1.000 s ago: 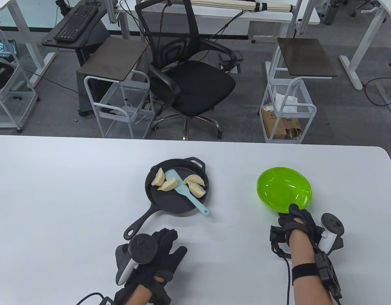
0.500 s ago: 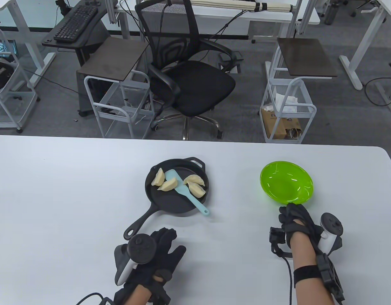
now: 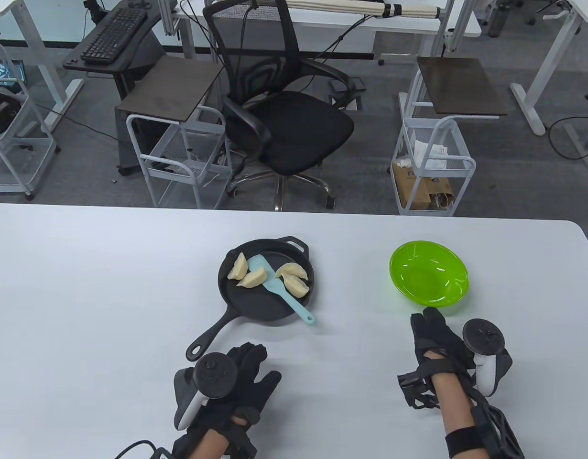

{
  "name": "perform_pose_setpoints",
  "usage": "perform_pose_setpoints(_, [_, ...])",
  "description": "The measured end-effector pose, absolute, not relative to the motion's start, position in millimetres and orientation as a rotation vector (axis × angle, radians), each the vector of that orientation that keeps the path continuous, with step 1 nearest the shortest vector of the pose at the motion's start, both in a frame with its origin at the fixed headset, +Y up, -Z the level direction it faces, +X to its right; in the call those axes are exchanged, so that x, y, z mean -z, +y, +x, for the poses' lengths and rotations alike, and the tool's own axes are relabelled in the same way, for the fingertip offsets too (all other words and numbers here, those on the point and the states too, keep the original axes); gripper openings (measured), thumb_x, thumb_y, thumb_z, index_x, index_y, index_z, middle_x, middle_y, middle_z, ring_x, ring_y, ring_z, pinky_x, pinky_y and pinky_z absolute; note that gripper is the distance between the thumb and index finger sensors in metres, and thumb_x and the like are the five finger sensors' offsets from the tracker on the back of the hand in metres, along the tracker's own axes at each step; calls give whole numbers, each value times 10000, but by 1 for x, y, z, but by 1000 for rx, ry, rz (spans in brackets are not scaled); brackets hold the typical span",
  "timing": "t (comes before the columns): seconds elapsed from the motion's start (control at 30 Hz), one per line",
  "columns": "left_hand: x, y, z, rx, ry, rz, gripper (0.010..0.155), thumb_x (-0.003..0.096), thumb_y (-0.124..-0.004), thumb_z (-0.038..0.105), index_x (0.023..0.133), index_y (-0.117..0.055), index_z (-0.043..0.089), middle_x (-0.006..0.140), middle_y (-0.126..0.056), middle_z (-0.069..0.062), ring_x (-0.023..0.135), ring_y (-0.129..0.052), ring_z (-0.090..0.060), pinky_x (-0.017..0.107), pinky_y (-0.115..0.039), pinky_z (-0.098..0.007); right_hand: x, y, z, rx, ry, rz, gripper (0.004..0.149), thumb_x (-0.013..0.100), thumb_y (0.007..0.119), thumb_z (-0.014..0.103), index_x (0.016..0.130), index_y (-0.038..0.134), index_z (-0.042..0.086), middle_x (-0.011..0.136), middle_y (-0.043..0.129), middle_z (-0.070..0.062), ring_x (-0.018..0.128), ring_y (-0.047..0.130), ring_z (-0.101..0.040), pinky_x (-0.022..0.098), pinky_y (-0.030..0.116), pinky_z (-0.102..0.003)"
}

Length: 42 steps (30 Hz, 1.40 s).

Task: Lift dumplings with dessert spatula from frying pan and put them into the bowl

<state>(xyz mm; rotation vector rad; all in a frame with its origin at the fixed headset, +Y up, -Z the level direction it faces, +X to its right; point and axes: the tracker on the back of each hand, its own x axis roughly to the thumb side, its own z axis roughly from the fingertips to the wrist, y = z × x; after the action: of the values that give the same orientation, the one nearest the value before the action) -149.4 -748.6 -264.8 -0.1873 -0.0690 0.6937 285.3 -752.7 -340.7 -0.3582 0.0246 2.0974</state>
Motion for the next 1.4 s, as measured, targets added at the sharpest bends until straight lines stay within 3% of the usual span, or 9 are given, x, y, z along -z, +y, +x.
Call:
perform_pose_setpoints(0.3, [263,-747,-149,-673,-77,-166,778,433,-729,696,1093,-556,321,1213,-536,-49,1125,-459,-361,763,-330,-644,288,-708,232,-2440,-159,24,687,571,730,462,1085,486,77,1100,460,-299,974,443,-628,706,387,-725])
perform_pose_setpoints(0.5, [263,-748,-147,-657,-82,-167,774,436,-735,690,1093,-557,320,1214,-535,-50,1125,-456,-361,763,-326,-644,256,-710,211,-2550,-218,171,711,573,733,482,1110,450,112,1141,266,-286,1018,215,-625,718,256,-749])
perform_pose_setpoints(0.57, [264,-748,-146,-647,-78,-169,746,450,-741,657,1091,-557,324,1215,-535,-44,1127,-455,-359,763,-322,-645,255,-715,208,-2592,-278,203,707,567,740,482,1108,464,120,1145,279,-278,1022,224,-621,718,244,-750])
perform_pose_setpoints(0.8, [267,-754,-142,-596,-61,-176,702,471,-748,571,1094,-541,324,1218,-518,-41,1129,-425,-358,764,-303,-641,254,-723,195,-2671,-209,272,726,567,737,490,1121,417,146,1145,149,-252,1015,45,-576,719,126,-729])
perform_pose_setpoints(1.03, [269,-755,-145,-571,-13,-153,691,478,-738,493,1102,-491,328,1232,-457,-29,1132,-343,-371,753,-201,-635,250,-724,185,-2692,-193,333,735,565,738,493,1123,406,148,1134,115,-251,996,-4,-562,711,103,-723])
perform_pose_setpoints(1.17, [273,-755,-155,-564,53,-114,739,474,-748,526,1111,-432,324,1241,-393,-26,1131,-279,-375,745,-151,-630,251,-726,182,-2686,-186,343,734,566,737,492,1124,402,152,1135,108,-252,994,-10,-565,709,90,-722])
perform_pose_setpoints(1.3, [277,-751,-163,-520,130,-76,858,432,-776,679,1118,-403,321,1249,-364,-24,1123,-238,-400,727,-110,-639,253,-729,185,-2671,-150,317,736,568,737,489,1124,399,145,1133,107,-257,989,-14,-574,706,84,-721])
perform_pose_setpoints(1.4, [284,-747,-169,-450,181,-49,896,421,-784,705,1121,-377,321,1254,-337,-21,1112,-196,-420,705,-68,-645,253,-728,187,-2666,-161,307,736,567,736,488,1124,403,141,1133,113,-261,989,-4,-581,706,88,-722])
